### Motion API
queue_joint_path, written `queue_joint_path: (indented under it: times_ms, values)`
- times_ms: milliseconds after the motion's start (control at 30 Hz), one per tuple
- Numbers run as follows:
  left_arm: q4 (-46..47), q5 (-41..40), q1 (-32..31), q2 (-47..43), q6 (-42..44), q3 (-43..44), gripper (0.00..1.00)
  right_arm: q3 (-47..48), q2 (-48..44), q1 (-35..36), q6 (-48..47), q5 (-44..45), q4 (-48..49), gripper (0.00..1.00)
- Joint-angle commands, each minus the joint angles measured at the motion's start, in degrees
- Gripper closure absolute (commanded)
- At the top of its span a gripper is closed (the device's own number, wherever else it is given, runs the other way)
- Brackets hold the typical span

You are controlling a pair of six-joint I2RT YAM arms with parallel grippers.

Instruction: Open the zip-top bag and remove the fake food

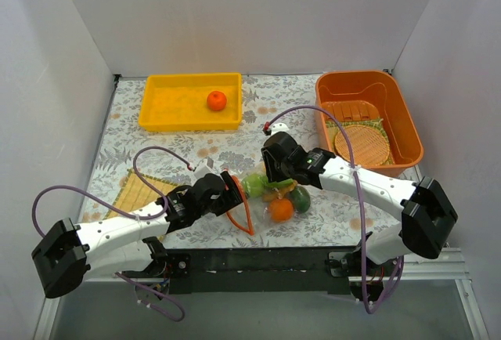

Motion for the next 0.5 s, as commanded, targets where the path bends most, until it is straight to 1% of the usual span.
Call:
queue_joint_path:
  times_ms: [0, 167, 200, 300, 400, 467]
  values:
    - [8.3, -6.9, -0.3, 3.4, -2.0, 2.6, 0.41, 2.5, 2.0, -0.7, -1.9, -0.2, 1.1, 0.57]
    - [11.7, -10.8, -0.4, 10.2, -0.6, 5.1, 0.36, 2.3, 3.9, -0.7, -2.0, -1.5, 1.5, 0.58]
    - [11.9, -11.5, -0.3, 11.7, -0.6, 5.5, 0.32, 2.3, 4.1, -0.7, -2.2, -1.9, 1.4, 0.58]
    - [12.0, -14.4, -0.3, 13.1, -0.4, 6.2, 0.28, 2.5, 5.1, -0.7, -2.5, -2.0, 0.9, 0.58]
    - [11.7, -15.9, -0.3, 13.2, 0.1, 6.9, 0.28, 3.6, 4.0, -0.9, -2.7, -0.6, 0.6, 0.58]
    - [11.2, -16.5, -0.3, 13.1, 0.1, 6.8, 0.34, 5.3, 3.0, -1.7, -2.8, -1.1, 1.1, 0.58]
